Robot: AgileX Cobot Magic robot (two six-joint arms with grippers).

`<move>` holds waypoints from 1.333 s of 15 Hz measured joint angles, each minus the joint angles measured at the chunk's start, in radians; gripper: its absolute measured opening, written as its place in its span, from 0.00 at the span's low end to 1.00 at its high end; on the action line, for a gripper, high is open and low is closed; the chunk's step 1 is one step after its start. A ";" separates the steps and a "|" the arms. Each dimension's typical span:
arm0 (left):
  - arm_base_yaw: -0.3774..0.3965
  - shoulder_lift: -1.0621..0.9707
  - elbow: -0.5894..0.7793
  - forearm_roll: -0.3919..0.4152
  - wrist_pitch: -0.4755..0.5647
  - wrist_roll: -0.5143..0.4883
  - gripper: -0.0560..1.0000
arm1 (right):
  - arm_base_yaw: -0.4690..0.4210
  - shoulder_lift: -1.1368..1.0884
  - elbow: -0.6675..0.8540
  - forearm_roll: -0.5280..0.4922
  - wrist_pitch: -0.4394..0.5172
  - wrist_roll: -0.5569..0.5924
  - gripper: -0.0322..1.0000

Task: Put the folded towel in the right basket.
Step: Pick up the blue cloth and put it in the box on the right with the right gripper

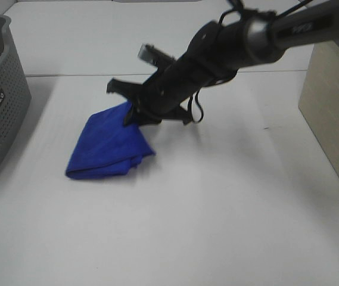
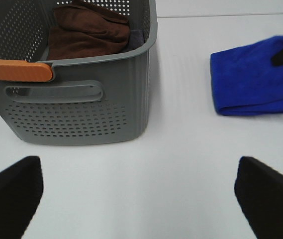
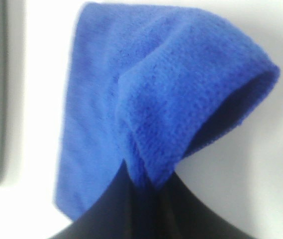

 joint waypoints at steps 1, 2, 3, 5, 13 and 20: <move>0.000 0.000 0.000 0.000 0.000 0.000 0.97 | -0.019 -0.041 0.000 0.000 0.012 -0.015 0.10; 0.000 0.000 0.000 0.000 0.000 0.000 0.97 | -0.068 -0.128 0.000 0.000 0.034 -0.038 0.10; 0.000 0.000 0.000 0.000 0.000 0.000 0.97 | -0.126 -0.205 0.000 0.000 0.057 -0.047 0.10; 0.000 0.000 0.000 0.000 0.000 0.000 0.97 | -0.270 -0.355 0.000 -0.001 0.127 -0.073 0.10; 0.000 0.000 0.000 0.000 0.000 0.000 0.97 | -0.959 -0.680 0.000 -0.221 0.423 -0.151 0.10; 0.000 0.000 0.000 0.000 0.000 0.000 0.97 | -0.986 -0.628 0.007 -0.519 0.487 -0.072 0.29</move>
